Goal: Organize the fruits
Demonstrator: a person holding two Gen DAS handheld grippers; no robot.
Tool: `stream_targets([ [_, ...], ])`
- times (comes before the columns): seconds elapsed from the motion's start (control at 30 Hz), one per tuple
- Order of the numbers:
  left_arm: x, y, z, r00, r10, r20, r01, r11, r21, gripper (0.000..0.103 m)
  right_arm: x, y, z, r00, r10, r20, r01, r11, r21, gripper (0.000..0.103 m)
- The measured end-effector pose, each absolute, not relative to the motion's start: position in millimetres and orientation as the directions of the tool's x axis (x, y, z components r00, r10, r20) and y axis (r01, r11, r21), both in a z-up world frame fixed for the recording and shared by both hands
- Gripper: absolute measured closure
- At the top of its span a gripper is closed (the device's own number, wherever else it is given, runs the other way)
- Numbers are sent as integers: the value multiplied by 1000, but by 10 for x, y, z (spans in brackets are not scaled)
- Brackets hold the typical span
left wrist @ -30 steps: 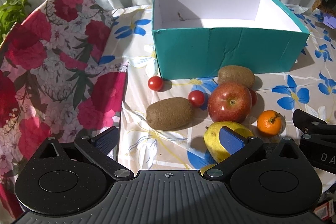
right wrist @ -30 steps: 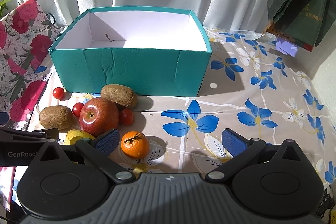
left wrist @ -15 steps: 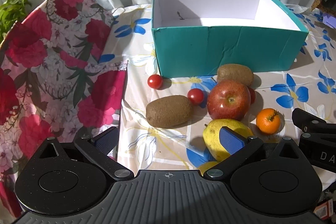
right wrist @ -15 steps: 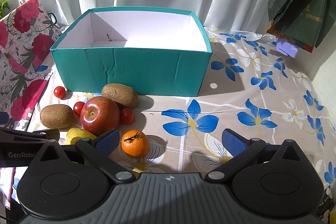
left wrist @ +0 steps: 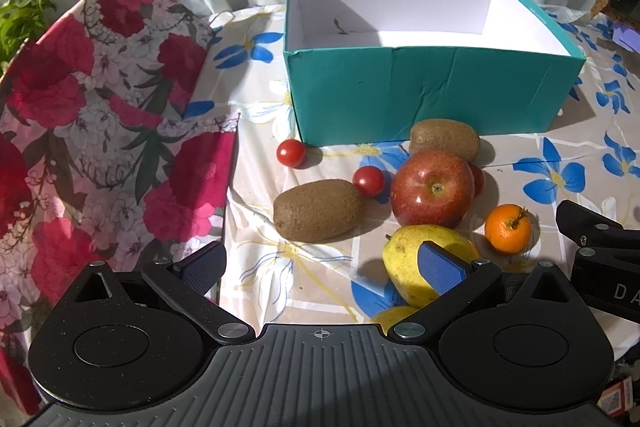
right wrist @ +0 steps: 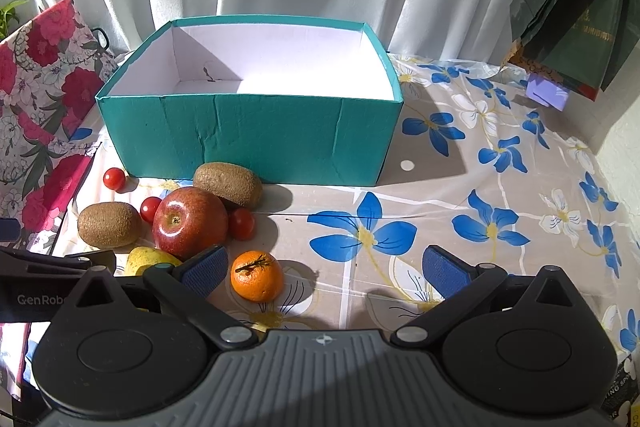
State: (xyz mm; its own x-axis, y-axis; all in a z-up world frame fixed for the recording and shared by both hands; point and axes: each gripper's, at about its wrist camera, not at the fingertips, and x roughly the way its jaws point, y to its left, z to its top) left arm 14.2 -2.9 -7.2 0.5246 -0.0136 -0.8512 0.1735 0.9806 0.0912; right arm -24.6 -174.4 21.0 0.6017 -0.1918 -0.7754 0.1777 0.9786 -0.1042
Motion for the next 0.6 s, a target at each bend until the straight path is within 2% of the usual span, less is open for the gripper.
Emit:
stream_targets([
  [0.6, 51, -43, -58, 561, -47, -826, 174, 983, 62, 0, -258, -1822, 204, 615, -150, -774, 148, 986, -73, 0],
])
